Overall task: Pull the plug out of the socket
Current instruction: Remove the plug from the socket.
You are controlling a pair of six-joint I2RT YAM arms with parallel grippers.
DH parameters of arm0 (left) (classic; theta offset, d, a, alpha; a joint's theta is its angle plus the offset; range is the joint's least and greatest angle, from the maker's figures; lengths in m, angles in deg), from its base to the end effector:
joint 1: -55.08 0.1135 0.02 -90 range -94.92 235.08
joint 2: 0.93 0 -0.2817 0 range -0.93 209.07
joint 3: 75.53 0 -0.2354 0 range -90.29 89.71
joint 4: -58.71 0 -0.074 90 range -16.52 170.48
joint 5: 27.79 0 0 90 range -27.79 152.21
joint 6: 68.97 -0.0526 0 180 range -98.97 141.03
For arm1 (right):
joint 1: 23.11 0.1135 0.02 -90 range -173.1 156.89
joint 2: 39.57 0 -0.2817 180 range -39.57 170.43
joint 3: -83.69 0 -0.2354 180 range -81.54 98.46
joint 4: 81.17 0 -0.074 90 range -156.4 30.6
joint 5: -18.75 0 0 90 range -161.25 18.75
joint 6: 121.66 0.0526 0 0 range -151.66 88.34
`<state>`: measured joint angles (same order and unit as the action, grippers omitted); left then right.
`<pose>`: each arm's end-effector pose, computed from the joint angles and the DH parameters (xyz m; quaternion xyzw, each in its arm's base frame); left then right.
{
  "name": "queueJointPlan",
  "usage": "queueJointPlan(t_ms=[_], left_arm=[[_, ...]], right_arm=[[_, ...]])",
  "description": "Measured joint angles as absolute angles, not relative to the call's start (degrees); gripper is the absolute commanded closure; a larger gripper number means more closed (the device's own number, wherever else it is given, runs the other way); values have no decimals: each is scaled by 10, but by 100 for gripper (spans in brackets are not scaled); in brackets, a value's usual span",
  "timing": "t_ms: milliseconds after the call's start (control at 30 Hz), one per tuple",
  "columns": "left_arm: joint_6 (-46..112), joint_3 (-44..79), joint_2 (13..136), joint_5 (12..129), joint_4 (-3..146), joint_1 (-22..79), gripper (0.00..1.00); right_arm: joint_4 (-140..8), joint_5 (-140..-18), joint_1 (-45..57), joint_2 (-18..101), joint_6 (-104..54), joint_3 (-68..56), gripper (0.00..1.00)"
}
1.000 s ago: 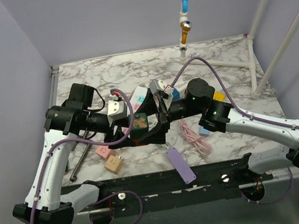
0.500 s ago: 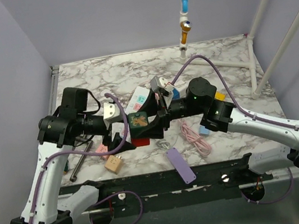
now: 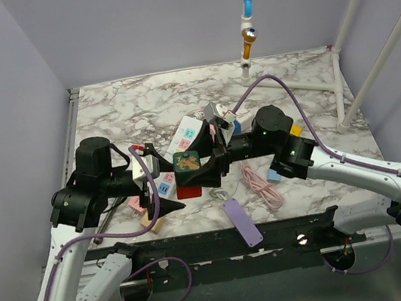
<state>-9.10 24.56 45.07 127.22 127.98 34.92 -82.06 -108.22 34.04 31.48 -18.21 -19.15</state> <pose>0.0757 -0.0786 0.3918 0.5416 0.5735 -0.4420 0.4271 0.1241 0.2505 0.4191 -0.4543 0.4949 0.5819 0.4583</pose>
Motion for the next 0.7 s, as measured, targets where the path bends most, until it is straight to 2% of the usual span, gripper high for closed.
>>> queueJointPlan(t_ms=[633,700], left_arm=[[75,309,462,1300,1095,349,1],[97,315,462,1307,1078,349,5]], right_arm=[[-912,-1085,344,324,-145,-198,99],[-925,-1083,348,325,-145,-202,99]])
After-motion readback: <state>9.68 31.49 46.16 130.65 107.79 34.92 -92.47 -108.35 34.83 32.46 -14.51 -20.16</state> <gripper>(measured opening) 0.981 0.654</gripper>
